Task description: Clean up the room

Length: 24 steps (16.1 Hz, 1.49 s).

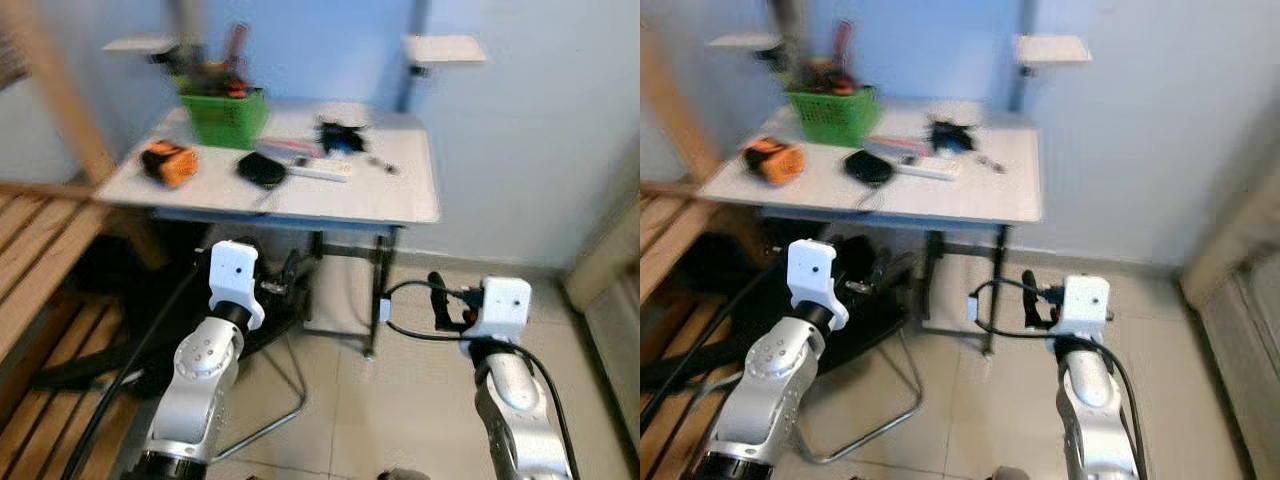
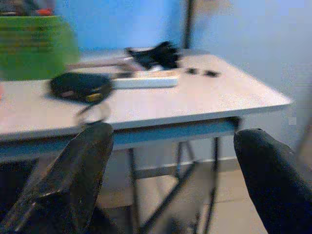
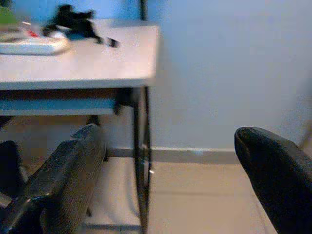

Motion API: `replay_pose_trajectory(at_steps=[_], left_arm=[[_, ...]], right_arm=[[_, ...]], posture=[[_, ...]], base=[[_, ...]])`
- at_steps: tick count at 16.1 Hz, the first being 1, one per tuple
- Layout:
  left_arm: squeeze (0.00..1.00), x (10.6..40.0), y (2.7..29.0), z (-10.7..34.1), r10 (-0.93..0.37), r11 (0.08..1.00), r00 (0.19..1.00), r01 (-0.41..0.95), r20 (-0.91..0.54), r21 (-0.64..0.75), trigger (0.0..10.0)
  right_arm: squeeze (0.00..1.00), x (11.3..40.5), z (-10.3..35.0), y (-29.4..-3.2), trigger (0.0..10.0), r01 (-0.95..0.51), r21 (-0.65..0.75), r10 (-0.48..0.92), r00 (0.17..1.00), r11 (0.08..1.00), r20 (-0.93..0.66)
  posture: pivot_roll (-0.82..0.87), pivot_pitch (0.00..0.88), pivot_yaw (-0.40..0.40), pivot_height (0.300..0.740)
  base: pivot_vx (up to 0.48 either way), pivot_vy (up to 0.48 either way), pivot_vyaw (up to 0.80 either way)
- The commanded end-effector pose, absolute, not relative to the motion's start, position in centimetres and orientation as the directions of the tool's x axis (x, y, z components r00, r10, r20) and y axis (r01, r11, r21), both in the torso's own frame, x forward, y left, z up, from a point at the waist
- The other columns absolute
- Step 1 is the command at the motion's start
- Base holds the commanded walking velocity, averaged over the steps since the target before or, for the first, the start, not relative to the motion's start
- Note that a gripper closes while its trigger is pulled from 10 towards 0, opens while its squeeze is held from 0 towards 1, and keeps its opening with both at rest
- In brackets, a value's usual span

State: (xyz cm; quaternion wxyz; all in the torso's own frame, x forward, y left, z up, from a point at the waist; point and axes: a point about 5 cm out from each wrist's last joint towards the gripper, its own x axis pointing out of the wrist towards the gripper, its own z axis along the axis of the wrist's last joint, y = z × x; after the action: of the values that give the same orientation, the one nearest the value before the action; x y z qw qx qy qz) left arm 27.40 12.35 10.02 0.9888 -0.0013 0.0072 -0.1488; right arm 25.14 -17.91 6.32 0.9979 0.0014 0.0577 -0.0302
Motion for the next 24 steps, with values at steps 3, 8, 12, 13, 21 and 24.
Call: replay_pose_trajectory(at_steps=[3,8,12,13,21,24], left_arm=[[0.0,28.4,11.5,10.9,-0.321,0.945,0.946,0.323,0.033,-0.045,10.0],[0.0,28.3,10.3,9.2,-0.344,0.937,0.938,0.339,-0.048,-0.089,10.0],[0.0,28.8,10.2,10.1,-0.39,0.917,0.921,0.389,0.005,-0.085,10.0],[0.0,29.1,9.9,10.2,-0.384,0.921,0.923,0.383,0.005,-0.072,10.0],[0.0,29.7,9.8,12.0,-0.419,0.898,0.897,0.432,0.141,-0.079,10.0],[0.0,29.7,9.6,11.2,-0.431,0.898,0.897,0.437,0.098,-0.056,10.0]], right_arm=[[1.0,25.6,6.3,-18.6,10.0,0.074,-0.032,-0.077,0.991,0.997,-0.109],[1.0,25.8,6.2,-19.5,10.0,0.012,-0.09,-0.023,0.992,0.996,-0.125],[1.0,25.9,5.5,-18.3,10.0,-0.034,-0.1,0.02,0.991,0.994,-0.132],[0.0,25.7,5.3,-18.0,10.0,-0.054,-0.092,0.041,0.99,0.994,-0.136],[0.0,26.5,7.9,-19.5,10.0,0.147,-0.059,-0.145,0.989,0.987,0.032],[0.0,26.5,8.0,-19.4,10.0,0.136,-0.066,-0.135,0.99,0.988,0.031]], posture=[[-0.12,0.0,0.05,0.74],[-0.14,0.0,0.005,0.74],[-0.12,0.0,0.02,0.74],[-0.12,0.0,0.023,0.74],[-0.15,0.0,0.047,0.74],[-0.15,0.0,0.044,0.74]], base=[[0.095,-0.127,-0.74],[0.0,0.287,-0.73],[0.076,-0.092,-0.71],[0.319,-0.356,-0.7],[0.326,-0.349,-0.7],[0.242,-0.204,-0.7]])
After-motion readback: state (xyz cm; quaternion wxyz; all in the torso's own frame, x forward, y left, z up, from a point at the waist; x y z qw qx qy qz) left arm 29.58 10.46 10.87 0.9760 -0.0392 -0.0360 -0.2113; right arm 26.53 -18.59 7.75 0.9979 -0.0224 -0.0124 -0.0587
